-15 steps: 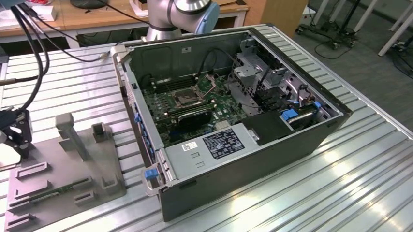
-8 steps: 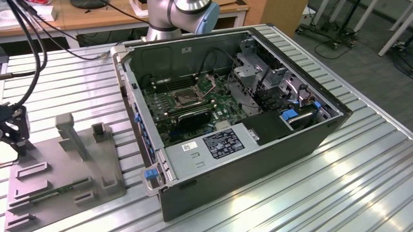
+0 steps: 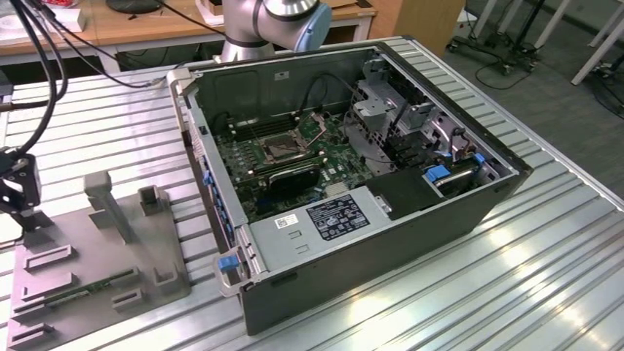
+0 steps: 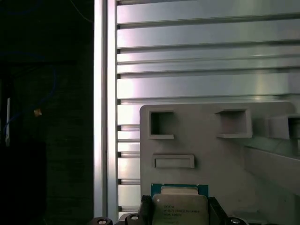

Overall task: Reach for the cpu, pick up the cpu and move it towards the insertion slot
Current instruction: 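Pick up the cpu and move it towards the insertion slot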

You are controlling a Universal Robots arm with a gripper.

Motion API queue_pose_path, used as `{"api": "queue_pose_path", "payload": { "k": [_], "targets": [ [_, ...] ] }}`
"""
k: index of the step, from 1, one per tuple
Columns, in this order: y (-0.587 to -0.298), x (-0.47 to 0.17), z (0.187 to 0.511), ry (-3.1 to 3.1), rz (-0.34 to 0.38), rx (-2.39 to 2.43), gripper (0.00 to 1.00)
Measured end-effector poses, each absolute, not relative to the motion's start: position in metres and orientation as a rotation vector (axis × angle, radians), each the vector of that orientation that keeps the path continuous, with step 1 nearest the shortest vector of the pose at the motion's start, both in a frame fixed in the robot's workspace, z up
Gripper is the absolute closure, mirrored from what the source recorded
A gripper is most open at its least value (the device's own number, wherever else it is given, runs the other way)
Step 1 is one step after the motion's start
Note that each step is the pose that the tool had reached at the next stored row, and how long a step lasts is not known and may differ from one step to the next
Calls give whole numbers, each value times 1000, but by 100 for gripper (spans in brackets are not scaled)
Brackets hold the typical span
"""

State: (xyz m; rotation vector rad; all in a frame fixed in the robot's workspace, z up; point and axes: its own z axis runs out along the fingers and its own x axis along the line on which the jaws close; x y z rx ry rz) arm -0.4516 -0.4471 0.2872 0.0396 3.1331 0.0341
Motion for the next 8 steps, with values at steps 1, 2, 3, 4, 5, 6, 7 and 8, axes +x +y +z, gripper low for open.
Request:
{"api": "queue_pose_path", "payload": {
  "k": [1,2,3,4,5,6,7,8],
  "targets": [
    [-447,-452,288,3133,34,40,45],
    [-447,-452,290,3133,34,40,45],
    [-447,-452,291,3133,34,40,45],
    [-447,-452,292,3133,34,40,45],
    [-447,-452,293,3133,34,39,45],
    [-447,-452,294,3133,34,40,45],
    [-447,-452,295,3133,34,40,45],
    [-447,-452,296,3133,34,40,45]
  ]
}}
